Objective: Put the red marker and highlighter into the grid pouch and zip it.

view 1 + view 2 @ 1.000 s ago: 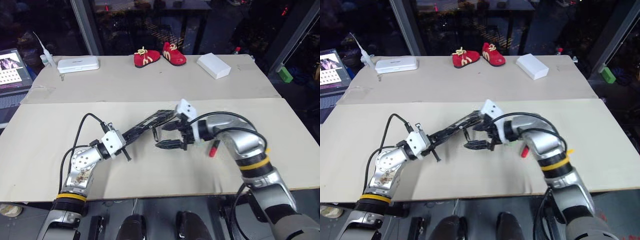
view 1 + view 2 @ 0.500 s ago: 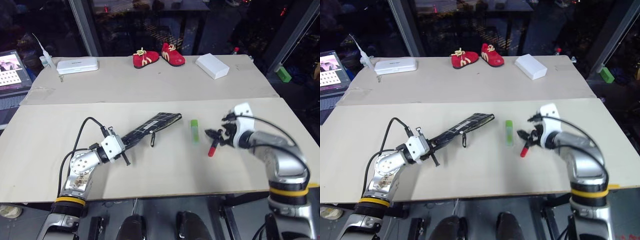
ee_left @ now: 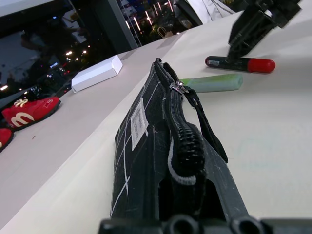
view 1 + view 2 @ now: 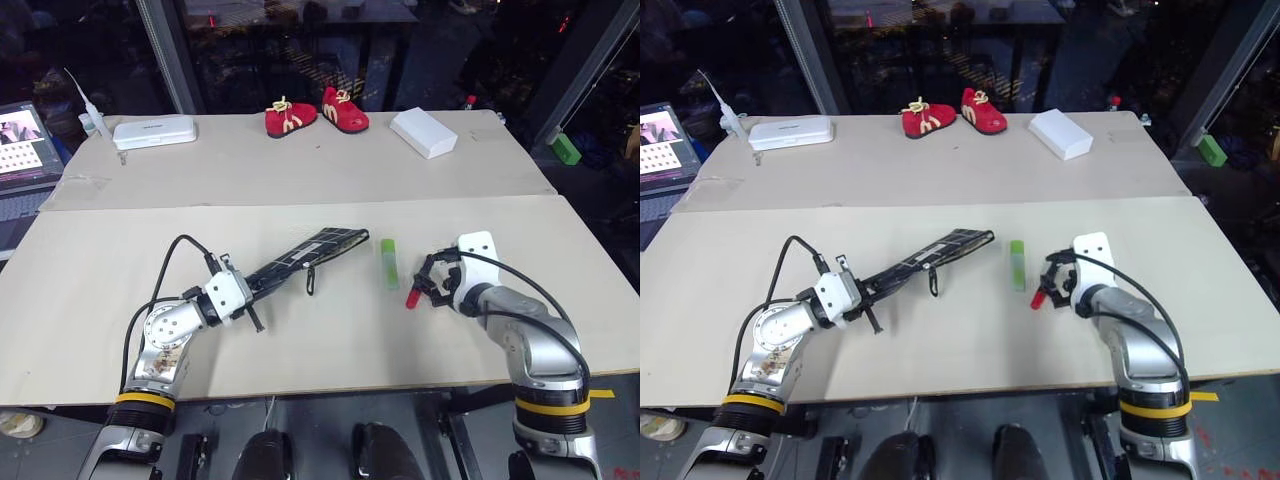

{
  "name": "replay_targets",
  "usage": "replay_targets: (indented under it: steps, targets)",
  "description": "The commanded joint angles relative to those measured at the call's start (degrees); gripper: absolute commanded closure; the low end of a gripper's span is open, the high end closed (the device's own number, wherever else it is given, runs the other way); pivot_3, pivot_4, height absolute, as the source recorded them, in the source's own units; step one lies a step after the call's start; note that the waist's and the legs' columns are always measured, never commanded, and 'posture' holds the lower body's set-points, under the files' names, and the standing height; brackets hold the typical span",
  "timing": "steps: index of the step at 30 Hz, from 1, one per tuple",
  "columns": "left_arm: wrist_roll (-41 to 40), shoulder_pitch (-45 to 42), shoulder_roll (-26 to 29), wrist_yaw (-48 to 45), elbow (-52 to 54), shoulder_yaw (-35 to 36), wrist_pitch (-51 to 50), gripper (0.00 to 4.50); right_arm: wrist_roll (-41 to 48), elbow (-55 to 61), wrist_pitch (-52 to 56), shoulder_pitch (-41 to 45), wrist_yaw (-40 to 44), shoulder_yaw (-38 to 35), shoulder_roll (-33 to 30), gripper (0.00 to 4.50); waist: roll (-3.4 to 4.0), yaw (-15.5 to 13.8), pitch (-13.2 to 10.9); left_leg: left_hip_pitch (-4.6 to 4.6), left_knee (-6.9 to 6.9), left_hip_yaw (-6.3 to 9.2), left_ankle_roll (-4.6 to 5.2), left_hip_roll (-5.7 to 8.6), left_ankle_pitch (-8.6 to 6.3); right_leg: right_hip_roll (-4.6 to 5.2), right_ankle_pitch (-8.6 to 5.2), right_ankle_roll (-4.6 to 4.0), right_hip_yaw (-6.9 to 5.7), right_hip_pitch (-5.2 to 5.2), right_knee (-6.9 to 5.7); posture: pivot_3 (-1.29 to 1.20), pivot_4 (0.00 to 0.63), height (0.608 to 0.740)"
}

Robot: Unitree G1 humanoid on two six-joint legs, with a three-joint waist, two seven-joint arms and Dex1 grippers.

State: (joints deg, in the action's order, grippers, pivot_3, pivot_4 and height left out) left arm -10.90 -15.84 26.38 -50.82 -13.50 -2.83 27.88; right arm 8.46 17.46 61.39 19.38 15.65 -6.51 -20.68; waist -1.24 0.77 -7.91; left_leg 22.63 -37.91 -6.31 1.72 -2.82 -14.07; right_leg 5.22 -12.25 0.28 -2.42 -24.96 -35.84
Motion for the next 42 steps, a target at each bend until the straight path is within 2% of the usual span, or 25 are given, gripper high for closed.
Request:
replay_targets:
  steps: [1, 6, 11, 12, 13, 20, 22, 27, 29, 33, 37, 39, 42]
  targets:
    - [-1.41, -0.66, 0.08, 0.37, 0.87, 1.31, 0.62, 4.5, 0.11, 0.58, -0.3, 0.31, -1.01, 0.03, 0.24, 0.3, 0.0, 0.0, 0.0, -0.01, 0.0, 0.01, 0.0, 0.0, 0.0, 0.0, 0.0, 0.0, 0.0, 0.01, 0.0, 0.0, 0.15, 0.74]
    - [-1.23, -0.57, -0.06, 0.56, 1.09, 1.13, 0.59, 4.5, -0.62, 0.07, 0.02, -0.5, -2.58, 1.12, 1.22, 0.3, 0.0, 0.0, 0.0, 0.0, 0.0, 0.02, 0.0, 0.0, 0.0, -0.01, 0.0, 0.0, 0.0, 0.0, 0.01, 0.0, 0.15, 0.74]
    - [-1.25, -1.04, -0.06, 0.68, 0.87, 1.27, 0.41, 4.5, 0.61, 0.83, 4.58, -2.37, -6.76, -1.67, 7.51, 0.3, -0.06, 0.1, 0.05, -0.03, 0.0, 0.02, 0.0, -0.01, 0.0, -0.02, 0.0, 0.0, 0.0, 0.03, -0.01, 0.0, 0.15, 0.74]
    - [-1.26, -1.08, -0.1, 0.71, 0.79, 1.29, 0.39, 4.5, 0.57, 1.42, 4.98, -2.9, -7.06, -0.95, 8.17, 0.82, -0.06, 0.09, 0.05, -0.08, 0.0, 0.03, 0.0, -0.02, 0.0, -0.02, 0.0, 0.0, 0.01, 0.06, -0.01, 0.0, 0.15, 0.74]
    - [-1.3, -1.04, -0.11, 0.72, 0.81, 1.32, 0.38, 4.5, 0.54, 1.95, 5.63, -3.3, -7.5, -0.66, 9.18, 0.99, -0.08, 0.06, 0.06, -0.11, 0.0, 0.04, 0.0, -0.03, -0.01, -0.03, 0.0, 0.0, 0.0, 0.09, -0.01, 0.0, 0.15, 0.74]
    - [-0.94, -1.11, -0.38, 0.85, 0.93, 1.08, 0.4, 4.5, -0.74, 1.57, 3.35, -4.6, -9.05, -0.15, 9.83, 3.52, -0.21, 0.42, 0.14, -0.44, 0.01, 0.13, 0.02, -0.05, -0.03, -0.03, -0.02, 0.0, -0.01, 0.46, 0.05, 0.0, 0.15, 0.74]
    - [-0.89, -1.33, -0.2, 0.76, 0.78, 1.15, 0.47, 4.5, -0.41, 1.37, 3.04, -4.54, -8.86, -0.68, 9.67, 3.97, -0.21, 0.39, 0.14, -0.53, 0.03, 0.16, 0.02, -0.05, -0.03, -0.03, -0.04, 0.01, -0.01, 0.55, 0.06, 0.0, 0.15, 0.74]
    - [-1.34, -1.36, 0.24, 0.54, 0.9, 1.59, 0.47, 4.5, 0.21, -0.89, -2.36, 0.0, -8.82, -3.51, 9.16, 3.97, -0.22, 0.54, 0.14, -0.57, 0.03, 0.17, 0.03, -0.04, -0.03, -0.02, -0.05, 0.02, 0.02, 0.61, 0.1, 0.0, 0.15, 0.74]
    - [-1.37, -1.04, 0.35, 0.26, 1.12, 1.44, 0.49, 4.5, 1.01, -1.21, -7.63, 2.54, -4.91, -2.17, 6.74, 3.97, -0.19, 0.6, 0.12, -0.58, 0.03, 0.16, 0.03, -0.04, -0.03, -0.02, -0.06, 0.04, 0.05, 0.61, 0.1, 0.0, 0.15, 0.74]
    - [-1.62, -0.42, 0.62, -0.45, 1.72, 1.33, 0.41, 4.5, 2.93, 0.56, -19.87, 6.28, 11.34, 4.24, -2.91, 3.97, 0.01, 0.68, -0.03, -0.43, 0.03, 0.14, 0.07, 0.0, -0.05, 0.0, -0.07, 0.05, 0.1, 0.42, 0.12, 0.0, 0.15, 0.74]
    - [-1.82, -0.27, 1.03, -1.04, 1.96, 1.44, 0.23, 4.5, -4.72, -1.29, -45.04, 6.72, 27.35, 13.62, -17.43, 3.97, -0.01, 0.27, -0.03, -0.35, 0.07, 0.15, 0.21, 0.0, -0.15, -0.06, -0.15, 0.17, 0.03, 0.37, 0.16, 0.0, 0.15, 0.74]
    - [-1.87, -0.11, 1.09, -1.19, 2.06, 1.44, 0.22, 4.5, -8.45, -5.5, -55.22, 7.86, 30.89, 16.39, -21.87, 3.97, -0.02, 0.02, -0.03, -0.32, 0.08, 0.11, 0.22, 0.01, -0.18, -0.03, -0.18, 0.21, 0.02, 0.42, 0.24, 0.0, 0.15, 0.74]
    - [-1.87, 0.25, 1.01, -1.29, 2.44, 1.36, 0.15, 4.5, -11.52, -11.41, -65.24, 10.21, 32.68, 18.05, -24.41, 3.97, -0.03, 0.0, -0.04, -0.33, 0.04, -0.03, 0.25, 0.04, -0.19, 0.01, -0.14, 0.25, 0.04, 0.57, 0.55, 0.0, 0.15, 0.74]
